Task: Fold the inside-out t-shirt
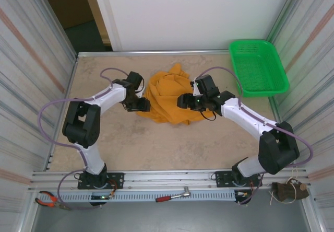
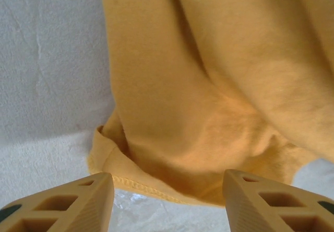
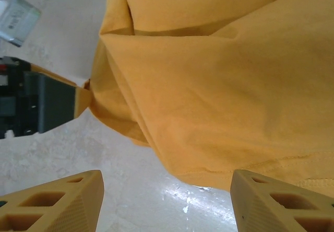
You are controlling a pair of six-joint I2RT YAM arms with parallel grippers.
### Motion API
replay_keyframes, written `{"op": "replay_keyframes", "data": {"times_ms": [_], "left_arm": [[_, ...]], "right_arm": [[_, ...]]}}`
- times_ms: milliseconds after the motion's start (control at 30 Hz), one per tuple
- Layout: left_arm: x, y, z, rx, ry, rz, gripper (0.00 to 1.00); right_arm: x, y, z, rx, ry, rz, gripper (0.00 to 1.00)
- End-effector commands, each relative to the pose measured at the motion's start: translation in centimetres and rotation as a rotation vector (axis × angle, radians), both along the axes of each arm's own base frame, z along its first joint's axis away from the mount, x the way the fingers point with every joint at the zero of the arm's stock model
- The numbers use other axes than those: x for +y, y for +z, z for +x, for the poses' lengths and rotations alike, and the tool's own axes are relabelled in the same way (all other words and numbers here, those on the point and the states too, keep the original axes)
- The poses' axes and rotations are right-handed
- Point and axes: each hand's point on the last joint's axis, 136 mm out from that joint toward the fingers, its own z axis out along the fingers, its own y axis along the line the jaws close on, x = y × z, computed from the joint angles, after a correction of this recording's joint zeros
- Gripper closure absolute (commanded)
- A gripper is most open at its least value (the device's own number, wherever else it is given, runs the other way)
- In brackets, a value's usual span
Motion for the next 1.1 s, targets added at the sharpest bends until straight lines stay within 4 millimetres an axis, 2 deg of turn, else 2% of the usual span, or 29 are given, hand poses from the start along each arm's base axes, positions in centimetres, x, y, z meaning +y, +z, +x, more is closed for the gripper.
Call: {"op": "replay_keyframes", "data": {"times_ms": [0,100,133,167,233,333,467,533,733,900,1067], "left_arm": [[0.6,-1.2,0.2,-0.009,-0.060,0.069,0.41],[0.3,-1.5,0.6,-0.013,-0.086,0.071,0.43],[0.1,-1.6,0.6,-0.010,-0.097,0.065,0.53],[-0.1,-1.5,0.6,-0.006,-0.102,0.057,0.72],[-0.5,-0.8,0.4,-0.005,-0.105,0.030,1.00],[-1.9,2.1,-0.2,-0.027,-0.083,-0.075,1.00],[-4.4,8.4,-1.0,-0.084,-0.041,-0.261,1.00],[-5.6,12.0,-1.5,-0.104,-0.013,-0.367,1.00],[-7.5,19.6,-2.5,-0.199,0.045,-0.511,1.00],[-8.3,24.2,-2.8,-0.293,0.084,-0.572,1.00],[-9.1,26.8,-3.1,-0.351,0.108,-0.592,1.00]], "right_arm": [[1.5,1.5,-0.2,-0.046,0.077,0.031,0.36],[2.2,1.5,-0.8,-0.049,0.116,0.037,0.37],[2.4,1.5,-1.0,-0.050,0.131,0.040,0.37],[2.7,1.5,-1.2,-0.050,0.147,0.043,0.37],[3.4,1.6,-1.7,-0.057,0.191,0.055,0.37],[4.9,2.0,-2.7,-0.075,0.292,0.081,0.37],[6.5,3.4,-3.3,-0.139,0.428,0.114,0.36],[7.0,4.3,-3.0,-0.178,0.468,0.112,0.35],[8.1,6.2,-2.1,-0.266,0.530,0.113,0.33],[9.2,8.3,-1.8,-0.321,0.540,0.153,0.33],[10.4,9.7,-1.7,-0.367,0.533,0.163,0.32]]}}
